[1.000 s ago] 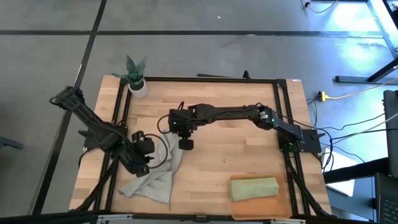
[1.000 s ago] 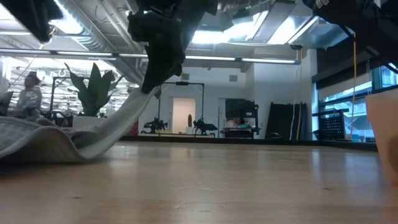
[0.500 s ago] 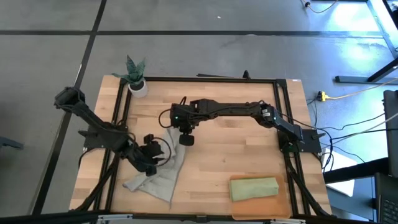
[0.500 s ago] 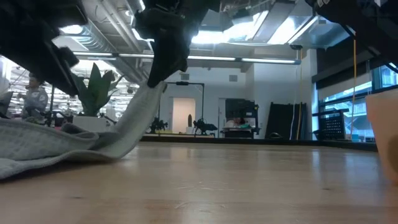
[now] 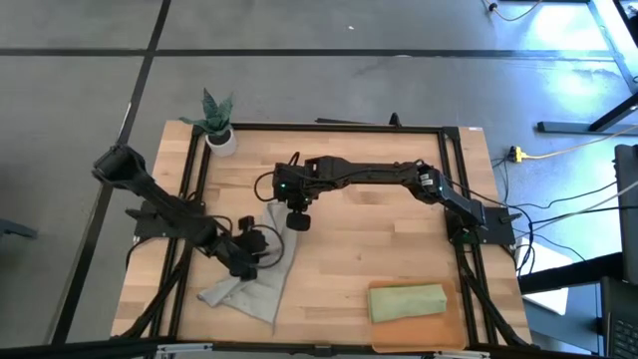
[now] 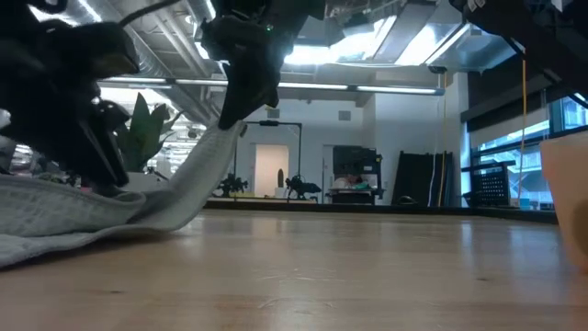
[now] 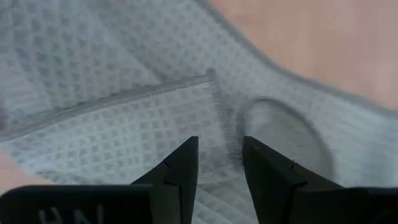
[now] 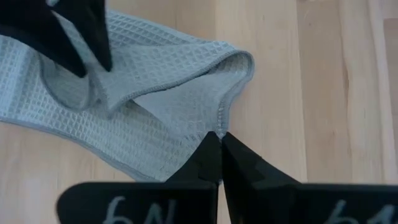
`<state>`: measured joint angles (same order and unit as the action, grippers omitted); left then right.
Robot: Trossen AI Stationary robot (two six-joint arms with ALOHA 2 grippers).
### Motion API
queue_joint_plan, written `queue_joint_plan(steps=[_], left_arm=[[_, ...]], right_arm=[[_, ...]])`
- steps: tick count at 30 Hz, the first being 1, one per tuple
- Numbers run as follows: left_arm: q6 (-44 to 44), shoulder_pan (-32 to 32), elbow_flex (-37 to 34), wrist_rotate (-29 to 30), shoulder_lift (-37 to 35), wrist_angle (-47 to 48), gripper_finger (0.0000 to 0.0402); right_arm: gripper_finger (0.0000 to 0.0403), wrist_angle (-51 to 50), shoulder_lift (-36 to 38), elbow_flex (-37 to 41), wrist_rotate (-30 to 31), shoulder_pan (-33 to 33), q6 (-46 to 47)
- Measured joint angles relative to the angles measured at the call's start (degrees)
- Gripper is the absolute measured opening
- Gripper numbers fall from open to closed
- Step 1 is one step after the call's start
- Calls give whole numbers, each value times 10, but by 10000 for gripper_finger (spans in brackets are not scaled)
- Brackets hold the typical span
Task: Roll microfiber towels into tight, uniform cylinder then place into a basket
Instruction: Fold the gray microfiber cloth
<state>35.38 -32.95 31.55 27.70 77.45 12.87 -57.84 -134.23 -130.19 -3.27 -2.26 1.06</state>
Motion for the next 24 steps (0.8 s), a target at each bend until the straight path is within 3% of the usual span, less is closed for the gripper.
queue_joint_plan(steps=[20, 24], left_arm=[[49, 5, 0, 13, 40, 40, 115], [51, 5, 0, 12, 40, 43, 92]], right_arm=[[7, 2, 0, 0, 0, 0, 0], [7, 2, 0, 0, 0, 0, 0]])
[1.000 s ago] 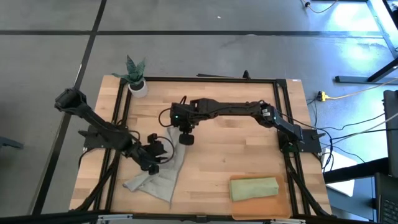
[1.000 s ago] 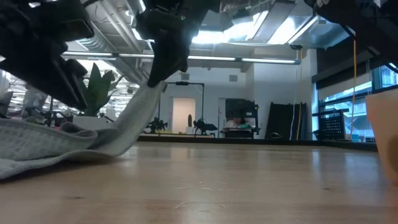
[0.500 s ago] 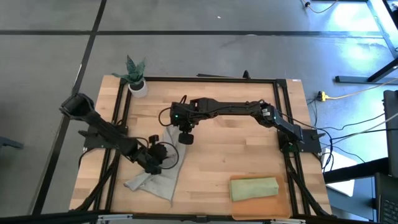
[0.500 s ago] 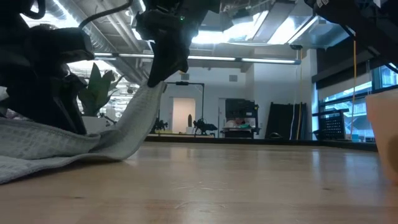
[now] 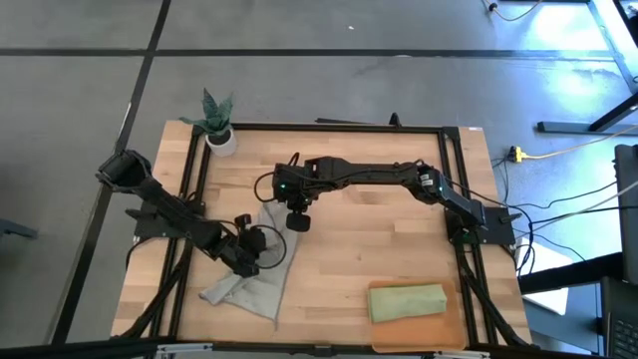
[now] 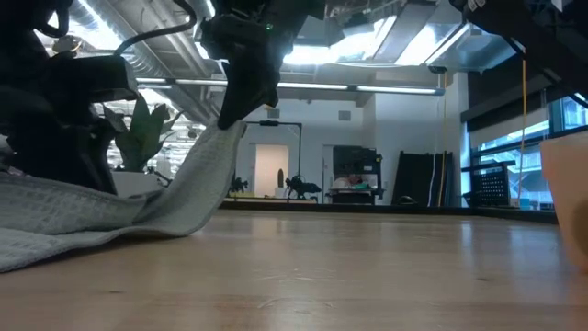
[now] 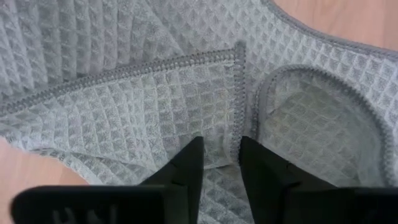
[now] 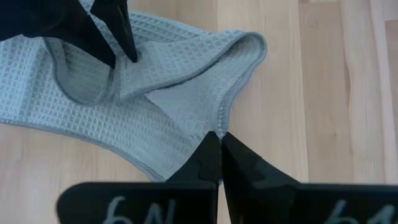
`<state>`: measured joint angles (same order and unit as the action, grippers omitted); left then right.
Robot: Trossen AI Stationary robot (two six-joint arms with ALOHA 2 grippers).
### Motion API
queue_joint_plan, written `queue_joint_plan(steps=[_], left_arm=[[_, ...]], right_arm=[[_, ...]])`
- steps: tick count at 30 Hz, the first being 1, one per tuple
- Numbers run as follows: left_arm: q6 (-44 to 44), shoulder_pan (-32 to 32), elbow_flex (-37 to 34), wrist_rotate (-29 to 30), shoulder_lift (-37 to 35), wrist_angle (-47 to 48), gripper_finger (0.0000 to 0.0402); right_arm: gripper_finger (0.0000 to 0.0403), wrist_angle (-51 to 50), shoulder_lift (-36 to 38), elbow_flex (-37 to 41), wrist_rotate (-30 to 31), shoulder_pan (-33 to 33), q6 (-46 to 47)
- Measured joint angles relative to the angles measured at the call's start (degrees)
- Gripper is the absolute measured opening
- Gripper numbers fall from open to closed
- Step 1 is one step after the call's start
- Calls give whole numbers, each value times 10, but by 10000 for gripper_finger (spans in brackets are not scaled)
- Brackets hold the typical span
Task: Roll microfiber towels into tight, uniform cylinder then place into a basket
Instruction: Fold the gray microfiber cloth
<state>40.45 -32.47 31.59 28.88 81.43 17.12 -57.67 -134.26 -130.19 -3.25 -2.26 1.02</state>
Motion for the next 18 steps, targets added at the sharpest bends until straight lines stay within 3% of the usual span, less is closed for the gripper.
queue_joint_plan(steps=[7, 13, 18], left_arm=[[26, 1, 0, -17, 0, 0, 7], [78, 1, 3, -59, -24, 9, 1], [90, 1, 28, -52, -66, 51, 0]], right_arm=[[7, -3, 0, 0, 0, 0, -1], [7, -34, 4, -1, 1, -3, -8], [7, -108, 9, -36, 1, -3, -19]])
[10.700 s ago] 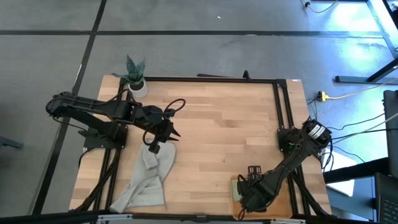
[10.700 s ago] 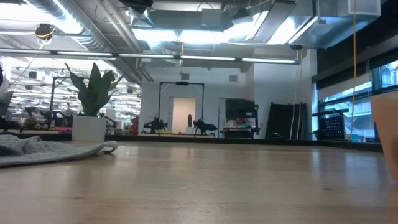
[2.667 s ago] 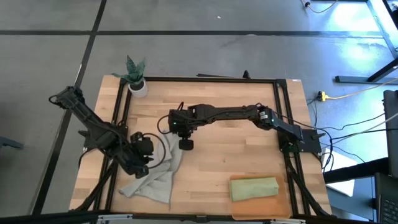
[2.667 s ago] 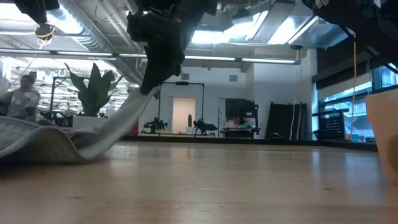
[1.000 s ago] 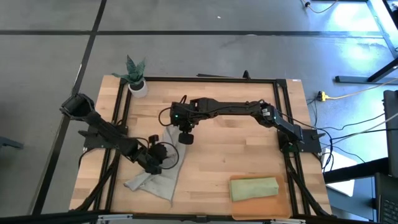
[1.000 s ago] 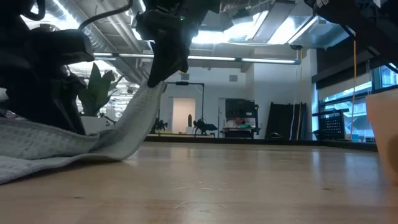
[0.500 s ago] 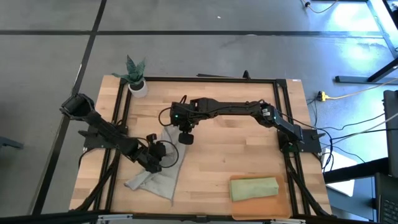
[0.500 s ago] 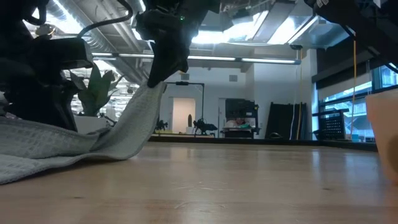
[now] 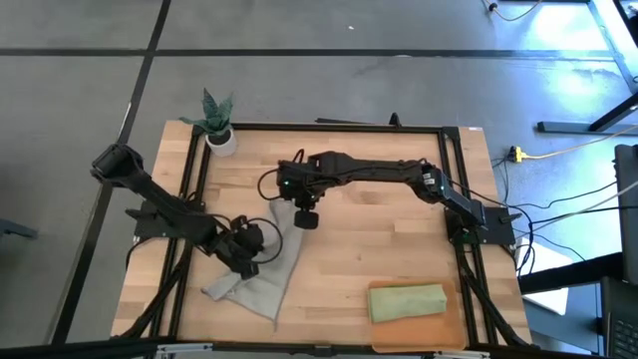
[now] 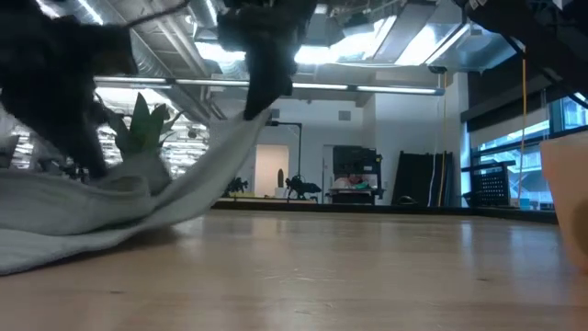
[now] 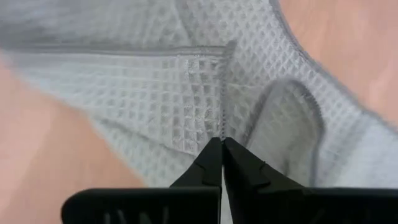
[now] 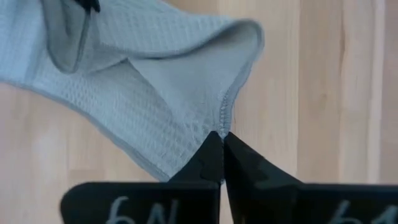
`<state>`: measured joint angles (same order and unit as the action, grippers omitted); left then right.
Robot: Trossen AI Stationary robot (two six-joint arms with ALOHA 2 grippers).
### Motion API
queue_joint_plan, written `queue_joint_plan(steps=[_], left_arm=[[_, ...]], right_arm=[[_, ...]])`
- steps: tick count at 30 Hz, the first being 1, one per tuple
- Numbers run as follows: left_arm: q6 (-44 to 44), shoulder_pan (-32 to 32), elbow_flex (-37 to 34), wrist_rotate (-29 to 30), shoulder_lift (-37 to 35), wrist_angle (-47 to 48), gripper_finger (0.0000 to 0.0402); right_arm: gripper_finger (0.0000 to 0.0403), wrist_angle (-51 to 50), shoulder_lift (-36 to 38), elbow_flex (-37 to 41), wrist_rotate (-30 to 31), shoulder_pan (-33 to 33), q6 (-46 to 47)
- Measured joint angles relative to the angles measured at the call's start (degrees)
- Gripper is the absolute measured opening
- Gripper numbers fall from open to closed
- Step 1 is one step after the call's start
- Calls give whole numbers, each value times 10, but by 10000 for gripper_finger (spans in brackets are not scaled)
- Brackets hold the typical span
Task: Roll microfiber towels into tight, uniform cylinder then place into a basket
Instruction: Fold the gray microfiber cloth
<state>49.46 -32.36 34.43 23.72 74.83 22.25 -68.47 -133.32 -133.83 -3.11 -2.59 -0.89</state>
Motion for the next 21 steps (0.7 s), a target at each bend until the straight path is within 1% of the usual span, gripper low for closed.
queue_joint_plan(steps=[2, 5, 11, 16, 19, 21], left_arm=[[0, 0, 16, 14, -21, 27, 0], [1, 0, 48, 35, -51, 78, 0], [1, 2, 128, 77, -85, 199, 0], [1, 8, 204, 113, -90, 299, 0], [1, 16, 249, 125, -90, 355, 0], [1, 24, 272, 129, -90, 382, 0]], right_arm=[[7, -20, 1, -12, 1, 0, -13], [7, -39, 16, -8, 5, 0, -23], [7, -59, 39, -11, 10, 1, -42], [7, -100, 63, -11, 68, 3, -56], [7, -115, 76, -11, 104, 3, -57], [7, -119, 86, -11, 116, 3, -57]])
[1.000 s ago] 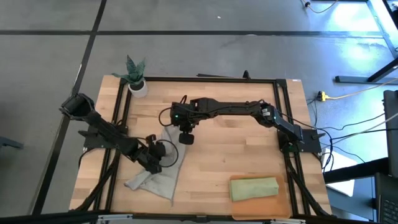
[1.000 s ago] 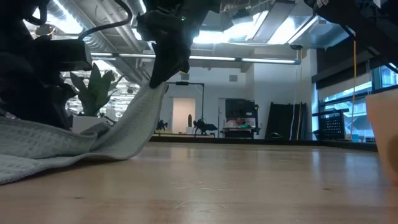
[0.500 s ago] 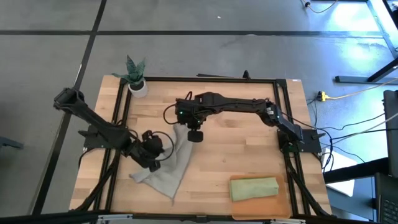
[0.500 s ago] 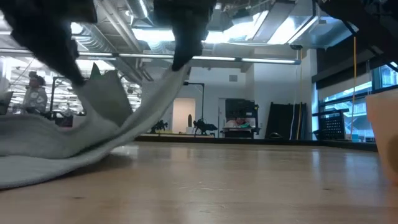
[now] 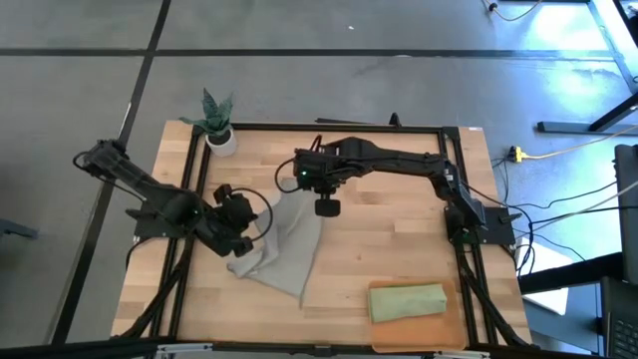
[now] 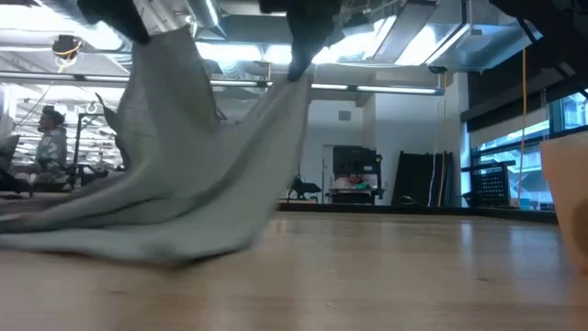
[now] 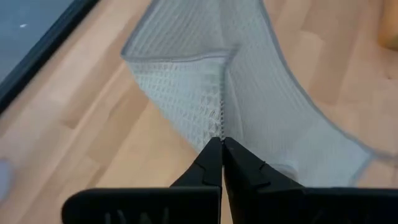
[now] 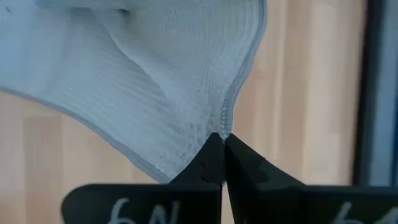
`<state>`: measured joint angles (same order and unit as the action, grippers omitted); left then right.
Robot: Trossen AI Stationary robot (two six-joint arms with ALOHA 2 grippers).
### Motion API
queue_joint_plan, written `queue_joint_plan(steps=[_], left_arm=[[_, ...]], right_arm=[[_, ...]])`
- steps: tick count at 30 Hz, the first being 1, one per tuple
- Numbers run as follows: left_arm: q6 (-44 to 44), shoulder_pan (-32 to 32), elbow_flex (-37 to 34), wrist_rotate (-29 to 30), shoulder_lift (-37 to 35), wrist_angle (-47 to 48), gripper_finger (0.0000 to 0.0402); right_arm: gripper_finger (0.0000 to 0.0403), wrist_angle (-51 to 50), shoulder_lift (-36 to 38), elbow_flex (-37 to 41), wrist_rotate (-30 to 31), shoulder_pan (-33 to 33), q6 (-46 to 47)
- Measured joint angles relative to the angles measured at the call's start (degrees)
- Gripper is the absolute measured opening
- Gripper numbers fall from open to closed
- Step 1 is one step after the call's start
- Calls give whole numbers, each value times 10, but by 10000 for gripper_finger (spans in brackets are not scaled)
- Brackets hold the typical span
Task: Roll microfiber towels into tight, uniform cylinder then place into a basket
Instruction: Fold the gray microfiber cloth
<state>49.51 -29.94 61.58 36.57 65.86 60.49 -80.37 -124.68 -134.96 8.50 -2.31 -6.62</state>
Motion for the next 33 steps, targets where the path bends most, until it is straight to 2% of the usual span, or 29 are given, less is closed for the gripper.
queue_joint_plan(steps=[7, 10, 15, 17, 21, 25, 33], left_arm=[[0, 47, 43, 14, 0, 31, 0], [-6, 72, 59, 21, 0, 31, 0], [-56, 114, 96, 45, 0, 30, 0], [-80, 135, 110, 47, 0, 29, 0], [-117, 184, 130, 64, 0, 29, 0], [-182, 229, 145, 102, 0, 19, 0], [-355, 338, 145, 106, 10, -87, 0]], right_arm=[[7, -2, 34, 0, 17, 0, -8], [7, -5, 48, 0, 44, -1, -13], [7, -24, 66, 0, 80, -5, -11], [7, -27, 73, 0, 109, -6, -3], [7, -52, 80, 0, 205, -7, 4], [7, -65, 85, 0, 239, -15, 4], [7, -58, 85, 0, 333, -56, 4]])
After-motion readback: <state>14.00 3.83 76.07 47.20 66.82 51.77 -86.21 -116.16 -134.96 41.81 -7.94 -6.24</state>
